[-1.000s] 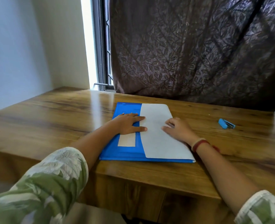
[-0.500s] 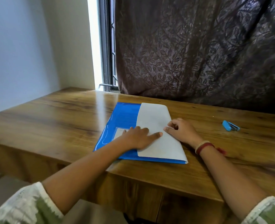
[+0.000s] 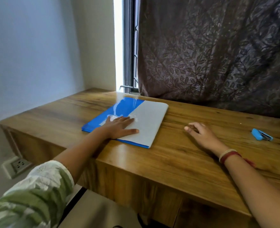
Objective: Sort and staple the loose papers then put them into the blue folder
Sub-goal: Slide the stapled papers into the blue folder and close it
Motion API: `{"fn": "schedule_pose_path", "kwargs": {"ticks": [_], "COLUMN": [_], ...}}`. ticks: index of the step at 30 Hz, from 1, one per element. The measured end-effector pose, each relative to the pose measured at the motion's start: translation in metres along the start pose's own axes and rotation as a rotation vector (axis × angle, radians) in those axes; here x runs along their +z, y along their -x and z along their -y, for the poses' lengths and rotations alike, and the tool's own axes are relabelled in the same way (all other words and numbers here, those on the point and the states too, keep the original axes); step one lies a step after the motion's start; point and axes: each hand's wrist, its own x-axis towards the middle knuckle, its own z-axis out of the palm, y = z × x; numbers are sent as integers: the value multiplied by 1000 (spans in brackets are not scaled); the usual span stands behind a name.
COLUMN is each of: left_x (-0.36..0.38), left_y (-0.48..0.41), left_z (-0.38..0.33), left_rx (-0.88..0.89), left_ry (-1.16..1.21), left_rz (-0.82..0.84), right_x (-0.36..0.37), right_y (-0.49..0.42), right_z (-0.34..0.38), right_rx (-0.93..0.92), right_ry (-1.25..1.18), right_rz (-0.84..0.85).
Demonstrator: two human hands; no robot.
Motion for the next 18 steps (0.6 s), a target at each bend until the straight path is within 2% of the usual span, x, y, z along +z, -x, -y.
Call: {"fn": "schedule_pose_path", "kwargs": {"ticks": [4, 9, 18], "left_x": [-7, -11, -13], "left_y": [3, 8, -5], "left_z": [49, 90, 104], "left_rx": [-92, -59, -36], "left_ry": [-3, 16, 65], "left_rz": [-6, 7, -46], "right_x": [3, 17, 71], "right_y": [-1, -7, -21], "right_z": [-1, 17, 88], "right_rx": [-41, -45, -236], "right_ry": [-13, 11, 129], "right_rz": [-18, -23, -15]}}
